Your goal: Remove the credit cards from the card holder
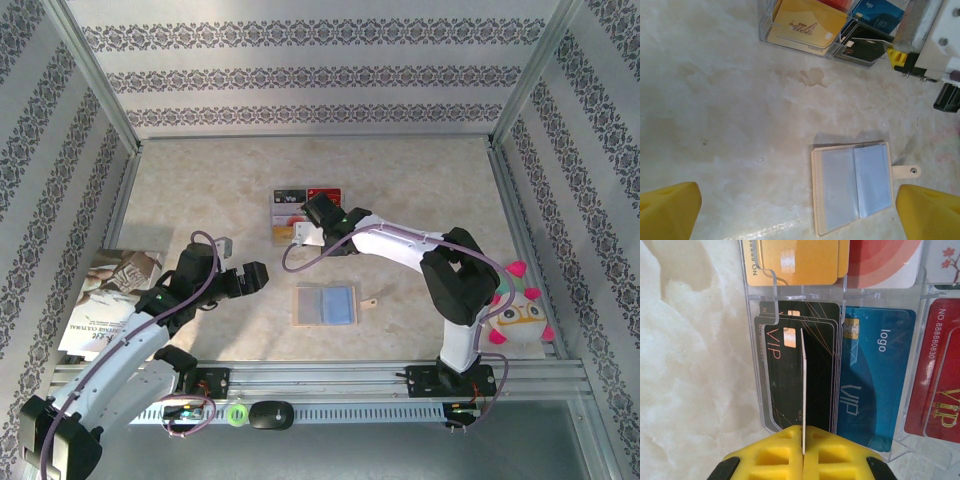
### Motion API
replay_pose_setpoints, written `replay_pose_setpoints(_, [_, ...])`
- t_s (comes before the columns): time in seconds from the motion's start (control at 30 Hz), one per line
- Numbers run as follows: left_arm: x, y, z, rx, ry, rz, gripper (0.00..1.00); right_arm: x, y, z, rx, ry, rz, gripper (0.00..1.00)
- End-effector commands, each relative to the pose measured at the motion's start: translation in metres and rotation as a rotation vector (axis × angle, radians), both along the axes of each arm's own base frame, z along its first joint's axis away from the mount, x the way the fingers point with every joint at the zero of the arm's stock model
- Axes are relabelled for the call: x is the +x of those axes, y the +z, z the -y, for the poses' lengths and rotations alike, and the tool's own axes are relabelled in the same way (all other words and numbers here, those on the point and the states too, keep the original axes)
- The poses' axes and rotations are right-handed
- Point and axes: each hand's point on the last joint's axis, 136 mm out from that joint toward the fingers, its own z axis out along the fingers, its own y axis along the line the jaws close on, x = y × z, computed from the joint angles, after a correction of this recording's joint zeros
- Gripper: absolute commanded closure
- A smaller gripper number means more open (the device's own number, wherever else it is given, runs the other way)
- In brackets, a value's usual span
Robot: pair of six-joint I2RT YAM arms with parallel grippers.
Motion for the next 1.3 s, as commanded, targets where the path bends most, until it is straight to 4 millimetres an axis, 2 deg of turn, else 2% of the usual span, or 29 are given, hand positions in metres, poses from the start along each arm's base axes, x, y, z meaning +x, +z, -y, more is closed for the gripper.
replay_pose_setpoints(0.0, [0.005, 0.003, 0.001, -0.030, 0.003, 0.020, 0.00, 0.008, 0.005, -0.007, 0.026, 0.007, 0.003, 1.00])
replay_pose_setpoints(0.47, [0.007, -0.003, -0.001, -0.037, 0.013, 0.004, 0.00, 0.008, -0.005, -0.010, 0.034, -0.002, -0.031, 1.00])
replay_pose_setpoints(0.87, [0.008, 0.000, 0.000, -0.057, 0.012, 0.007, 0.00, 0.006, -0.017, -0.007, 0.038, -0.025, -0.063, 1.00])
replay_pose_setpoints(1.07, [0.008, 0.000, 0.000, -0.061, 0.012, 0.004, 0.00, 0.009, -0.017, -0.006, 0.049, -0.044, -0.053, 0.96])
replay_pose_setpoints(1.27, [0.008, 0.000, 0.000, -0.068, 0.009, 0.005, 0.00, 0.026, -0.002, -0.006, 0.080, -0.081, 0.041, 0.84])
